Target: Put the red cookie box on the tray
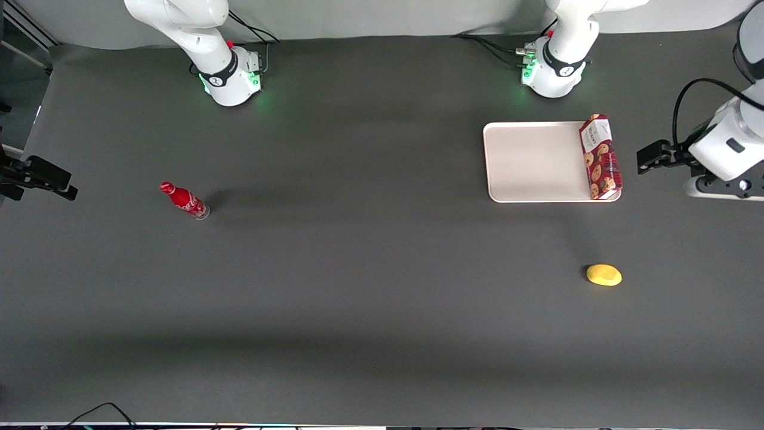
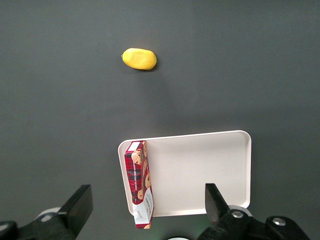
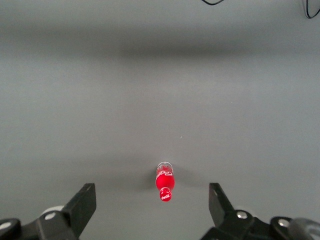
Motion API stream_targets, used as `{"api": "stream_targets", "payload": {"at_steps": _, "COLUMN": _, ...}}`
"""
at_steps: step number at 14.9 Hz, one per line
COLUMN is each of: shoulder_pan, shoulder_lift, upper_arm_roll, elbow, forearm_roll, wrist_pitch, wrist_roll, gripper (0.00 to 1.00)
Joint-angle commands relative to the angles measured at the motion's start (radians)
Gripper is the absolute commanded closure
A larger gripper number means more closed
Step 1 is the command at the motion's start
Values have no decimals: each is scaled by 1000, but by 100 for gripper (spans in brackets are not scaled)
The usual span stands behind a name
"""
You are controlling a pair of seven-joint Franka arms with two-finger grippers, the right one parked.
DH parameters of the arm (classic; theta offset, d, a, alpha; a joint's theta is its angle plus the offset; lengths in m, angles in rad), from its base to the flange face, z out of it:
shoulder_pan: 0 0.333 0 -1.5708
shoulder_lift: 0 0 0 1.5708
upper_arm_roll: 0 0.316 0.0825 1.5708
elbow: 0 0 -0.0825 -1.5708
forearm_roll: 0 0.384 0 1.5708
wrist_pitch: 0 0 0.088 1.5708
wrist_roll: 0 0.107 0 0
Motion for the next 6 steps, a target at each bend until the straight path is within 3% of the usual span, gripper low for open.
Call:
{"api": "stream_targets", "payload": {"at_steps": 1, "shoulder_pan": -15, "shoulder_lift": -79, "upper_arm_roll": -4, "elbow": -23, "forearm_roll": -1, "wrist_pitch": -40, "wrist_roll": -35, "gripper": 0}}
{"api": "stream_targets", "payload": {"at_steps": 3, "shoulder_pan": -15, "shoulder_lift": -71, "upper_arm_roll": -4, "elbow": 29, "forearm_roll": -48, "wrist_pitch": -60, "wrist_roll": -60, "gripper": 0}}
{"api": "stream_targets", "payload": {"at_steps": 6, "shoulder_pan": -15, "shoulder_lift": -54, "upper_arm_roll": -10, "elbow": 54, "forearm_roll": -41, "wrist_pitch": -66, "wrist_roll": -63, "gripper": 0}}
